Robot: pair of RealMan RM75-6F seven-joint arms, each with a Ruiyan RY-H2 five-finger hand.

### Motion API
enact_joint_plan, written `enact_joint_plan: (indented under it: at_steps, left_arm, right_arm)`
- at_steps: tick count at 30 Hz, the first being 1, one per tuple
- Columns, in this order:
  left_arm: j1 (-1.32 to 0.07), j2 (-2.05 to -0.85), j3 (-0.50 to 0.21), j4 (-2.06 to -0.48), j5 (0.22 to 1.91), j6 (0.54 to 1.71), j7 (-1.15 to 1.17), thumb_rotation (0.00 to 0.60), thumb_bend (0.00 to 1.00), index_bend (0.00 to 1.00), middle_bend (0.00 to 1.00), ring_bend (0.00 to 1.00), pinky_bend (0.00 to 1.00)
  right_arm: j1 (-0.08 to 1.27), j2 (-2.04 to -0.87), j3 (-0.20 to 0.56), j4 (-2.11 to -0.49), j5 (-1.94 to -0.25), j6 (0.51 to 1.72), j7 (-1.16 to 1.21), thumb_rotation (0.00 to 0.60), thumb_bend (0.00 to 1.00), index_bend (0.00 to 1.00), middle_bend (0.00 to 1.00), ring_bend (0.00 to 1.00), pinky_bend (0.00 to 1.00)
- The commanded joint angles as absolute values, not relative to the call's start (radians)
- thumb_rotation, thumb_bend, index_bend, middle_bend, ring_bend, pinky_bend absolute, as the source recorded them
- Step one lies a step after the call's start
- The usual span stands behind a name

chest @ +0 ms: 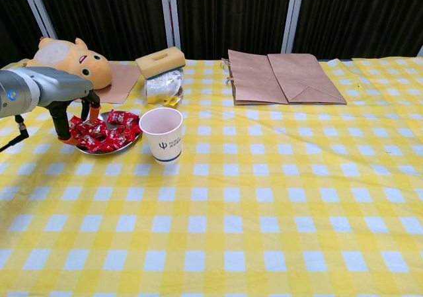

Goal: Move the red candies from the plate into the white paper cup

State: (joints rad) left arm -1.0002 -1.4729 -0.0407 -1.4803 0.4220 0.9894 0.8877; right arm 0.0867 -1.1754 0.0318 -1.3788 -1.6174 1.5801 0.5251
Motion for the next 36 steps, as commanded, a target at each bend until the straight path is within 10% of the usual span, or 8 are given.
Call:
enact_joint_plan:
  at_steps: [1, 36]
  left_arm:
    - [-1.004, -1.492, -0.042, -1.457, 0.412, 0.982, 0.893, 0.6, 0.22, 0.34, 0.31, 0.96, 0.96]
    - [-1.023, -1.59, -0.074, -1.334, 0.395, 0.936, 0.904, 0.6, 0.27, 0.39, 0.35, 0.96, 0.97]
  right_arm:
    - [0.087, -1.175, 0.032, -1.379, -1.617, 1.58, 0.526, 0.6, 0.42, 0.0, 0.0, 0.0, 0.0]
    - [0.087, -1.171, 0.031, -1.385, -1.612, 1.572, 0.536, 0.6, 0.42, 0.0, 0.0, 0.0, 0.0]
